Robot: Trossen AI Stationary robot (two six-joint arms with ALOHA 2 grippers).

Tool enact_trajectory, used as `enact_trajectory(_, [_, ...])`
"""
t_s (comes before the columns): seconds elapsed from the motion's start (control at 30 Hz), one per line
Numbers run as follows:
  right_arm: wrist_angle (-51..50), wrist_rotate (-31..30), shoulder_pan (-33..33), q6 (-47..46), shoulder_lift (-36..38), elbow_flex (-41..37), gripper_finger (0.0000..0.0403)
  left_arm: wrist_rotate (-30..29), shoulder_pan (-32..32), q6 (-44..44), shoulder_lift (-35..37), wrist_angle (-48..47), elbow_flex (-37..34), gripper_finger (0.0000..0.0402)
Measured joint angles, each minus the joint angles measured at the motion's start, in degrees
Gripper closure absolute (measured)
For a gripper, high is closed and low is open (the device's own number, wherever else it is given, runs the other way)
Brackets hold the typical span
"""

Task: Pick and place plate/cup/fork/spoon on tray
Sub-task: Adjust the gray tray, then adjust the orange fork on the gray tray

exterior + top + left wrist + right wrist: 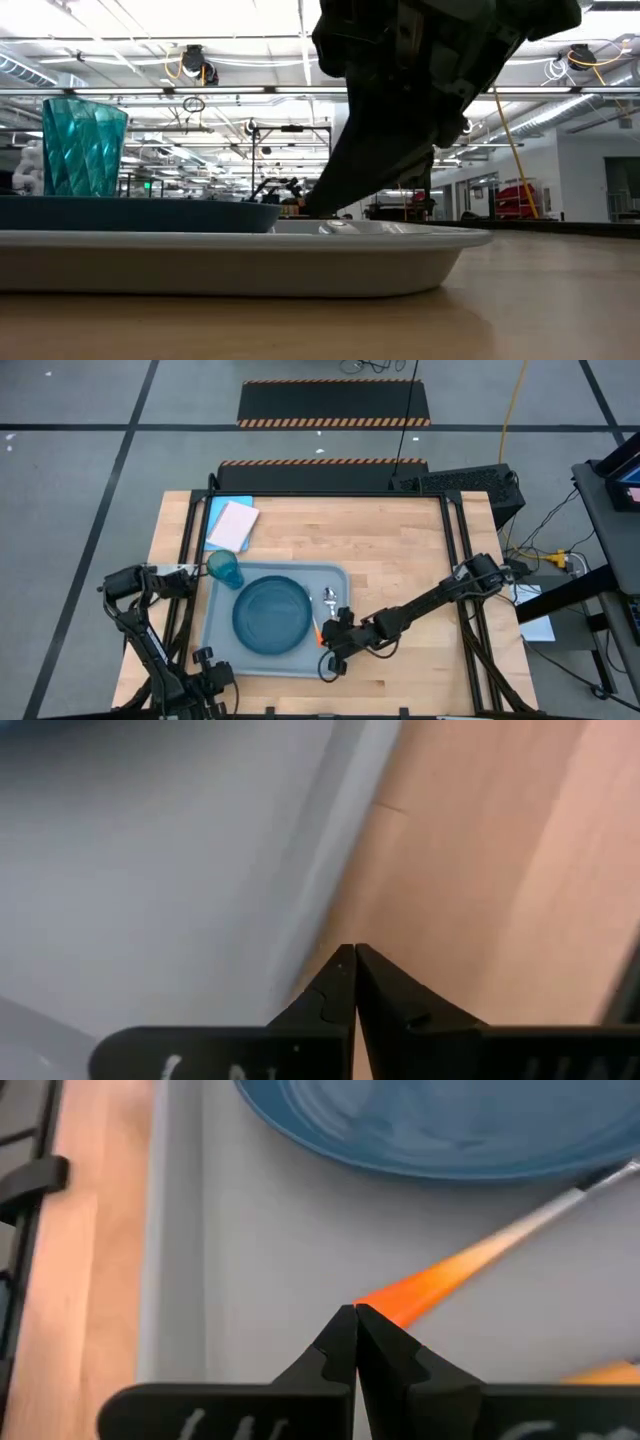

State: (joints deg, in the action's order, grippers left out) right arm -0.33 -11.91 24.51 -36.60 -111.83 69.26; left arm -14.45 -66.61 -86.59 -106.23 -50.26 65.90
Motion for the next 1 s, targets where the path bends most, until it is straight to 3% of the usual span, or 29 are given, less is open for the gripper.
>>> enact_trajectory(0.2, [-0.3,-1.67,-0.11,1.51,0.02,0.47,0.0403,0.7,0.85,-0.79,2.96,2.14,0.08,0.0396])
enact_trajectory(0.5, [1.37,-1.25,-1.03,3.68,-3.29,0.34,0.0403,-5.62,2.91,0.6,4.19,4.42,0.1,0.0392])
enact_trajectory(0.77, [1.83,-0.05,-1.36,4.49,-3.39,0.34,0.0403,-11.85,5.07,9.24,4.19,10.11,0.14,0.0388])
enact_trajectory(1.0, [-2.2,3.29,-1.38,-1.58,-3.17,0.49,0.0403,-14.08,5.88,15.29,4.19,14.25,0.21,0.0397])
